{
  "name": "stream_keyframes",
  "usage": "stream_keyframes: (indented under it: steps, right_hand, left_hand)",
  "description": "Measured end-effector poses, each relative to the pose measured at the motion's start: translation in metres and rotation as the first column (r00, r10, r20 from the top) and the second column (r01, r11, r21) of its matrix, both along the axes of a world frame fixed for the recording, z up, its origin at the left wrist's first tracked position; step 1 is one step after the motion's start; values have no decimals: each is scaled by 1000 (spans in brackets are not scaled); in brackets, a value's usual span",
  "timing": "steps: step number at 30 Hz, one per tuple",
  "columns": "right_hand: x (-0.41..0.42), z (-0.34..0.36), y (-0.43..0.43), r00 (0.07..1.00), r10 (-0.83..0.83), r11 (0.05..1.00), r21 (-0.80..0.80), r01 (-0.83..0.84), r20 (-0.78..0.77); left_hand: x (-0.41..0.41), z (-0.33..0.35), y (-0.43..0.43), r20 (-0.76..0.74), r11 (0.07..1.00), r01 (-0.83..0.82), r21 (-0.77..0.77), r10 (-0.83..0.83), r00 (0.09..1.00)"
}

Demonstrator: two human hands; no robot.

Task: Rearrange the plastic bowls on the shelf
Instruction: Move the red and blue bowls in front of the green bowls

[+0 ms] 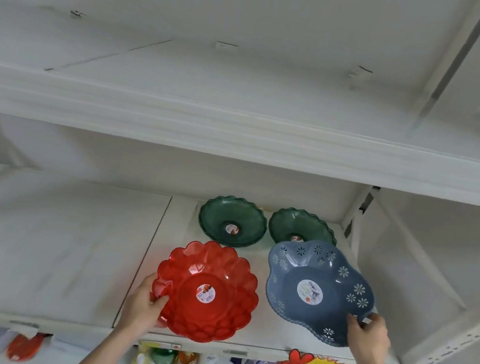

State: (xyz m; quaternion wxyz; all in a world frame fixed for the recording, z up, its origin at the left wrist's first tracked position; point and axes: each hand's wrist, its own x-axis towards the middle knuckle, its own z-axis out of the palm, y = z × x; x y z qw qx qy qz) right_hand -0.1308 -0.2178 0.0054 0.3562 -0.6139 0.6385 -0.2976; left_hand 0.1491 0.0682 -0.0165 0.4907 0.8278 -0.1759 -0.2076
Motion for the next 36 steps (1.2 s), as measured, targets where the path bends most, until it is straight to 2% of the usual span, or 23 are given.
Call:
stream_keyframes:
  steps: [11, 18, 23, 27, 36]
  right_hand:
    - [-33, -62, -53, 998, -17, 998, 65, 21, -62]
    - [-33, -103, -74, 998, -20, 995, 98, 26, -62]
    - [-27, -113, -80, 999, -18, 993, 116, 22, -31]
    - [-22, -118, -83, 1000, 0, 991, 133, 2, -13]
    - [-20, -124, -86, 1000, 8, 987, 162, -4, -25]
  left_hand:
    - [-17, -58, -53, -118, 998, -58, -12, 56, 991]
    - [9, -133, -65, -92, 997, -79, -17, 77, 993]
    - [-20, -88, -81, -94, 995, -77, -61, 71, 993]
    - [-21, -85, -88, -62, 996, -84, -39, 82, 995]
    - [-19, -86, -90, -110, 993, -84, -86, 74, 991]
